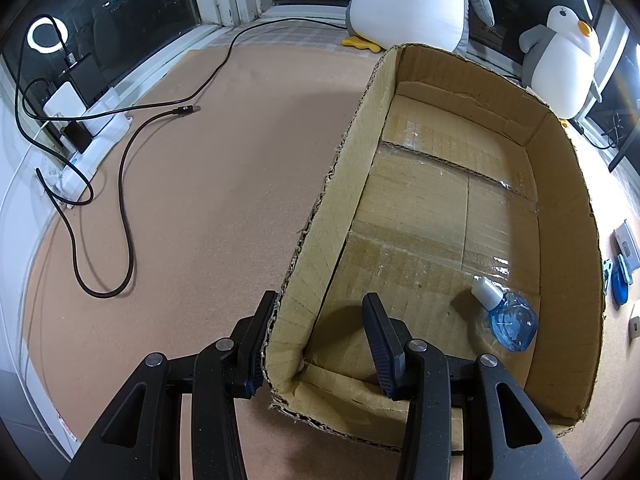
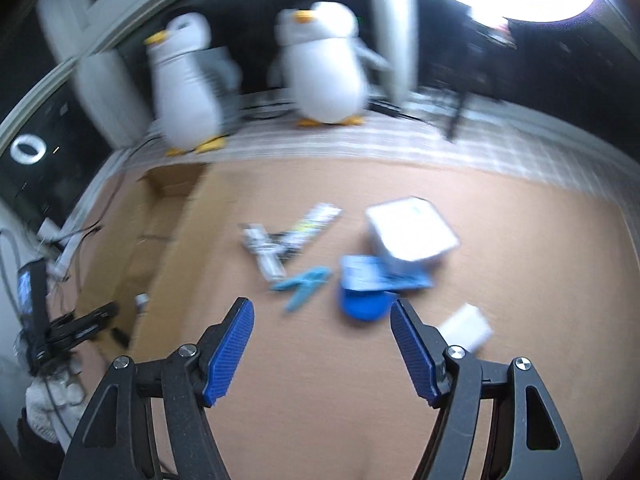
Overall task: Organize rigid objects
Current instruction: 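Return the right tool and grasp the white USB charger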
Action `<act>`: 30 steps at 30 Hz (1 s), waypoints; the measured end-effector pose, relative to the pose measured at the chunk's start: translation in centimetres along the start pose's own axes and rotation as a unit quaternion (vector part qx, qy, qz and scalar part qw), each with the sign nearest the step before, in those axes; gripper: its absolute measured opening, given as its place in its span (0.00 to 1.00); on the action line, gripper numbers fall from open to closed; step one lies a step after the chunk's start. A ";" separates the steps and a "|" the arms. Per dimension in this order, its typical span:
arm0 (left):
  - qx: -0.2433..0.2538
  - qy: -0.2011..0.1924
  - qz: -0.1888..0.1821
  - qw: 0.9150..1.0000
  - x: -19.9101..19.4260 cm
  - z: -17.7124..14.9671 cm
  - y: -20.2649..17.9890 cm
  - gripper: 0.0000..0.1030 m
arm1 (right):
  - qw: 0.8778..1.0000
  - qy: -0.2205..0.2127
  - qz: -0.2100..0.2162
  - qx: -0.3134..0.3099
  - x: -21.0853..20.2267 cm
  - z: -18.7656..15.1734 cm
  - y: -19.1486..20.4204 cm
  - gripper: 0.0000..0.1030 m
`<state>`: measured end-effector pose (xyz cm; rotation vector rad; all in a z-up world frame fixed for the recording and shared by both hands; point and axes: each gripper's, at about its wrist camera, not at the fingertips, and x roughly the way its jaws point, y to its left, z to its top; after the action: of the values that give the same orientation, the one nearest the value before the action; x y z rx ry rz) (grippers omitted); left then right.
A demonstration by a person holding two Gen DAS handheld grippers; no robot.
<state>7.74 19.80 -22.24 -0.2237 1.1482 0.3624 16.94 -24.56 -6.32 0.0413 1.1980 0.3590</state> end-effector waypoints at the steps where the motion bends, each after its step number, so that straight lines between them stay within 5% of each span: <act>1: 0.000 0.000 0.000 1.000 0.0 0.0 0.0 0.45 | 1.000 0.001 -0.007 0.016 0.0 -0.1 -1.3 0.65; 6: 0.001 -0.001 0.000 1.000 0.0 0.0 -0.1 0.45 | 0.996 0.008 -0.041 0.078 0.4 -0.7 -6.7 0.65; 12: 0.001 -0.001 -0.002 1.000 0.0 0.0 0.0 0.45 | 0.987 0.039 -0.025 0.154 2.2 -1.4 -11.0 0.65; 30: 0.000 -0.001 -0.002 1.000 0.0 0.0 0.0 0.45 | 0.977 0.088 -0.027 0.190 6.4 -1.5 -12.2 0.62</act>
<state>7.74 19.75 -22.24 -0.2253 1.1453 0.3590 20.67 -34.40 -15.30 0.3134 1.4272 0.0818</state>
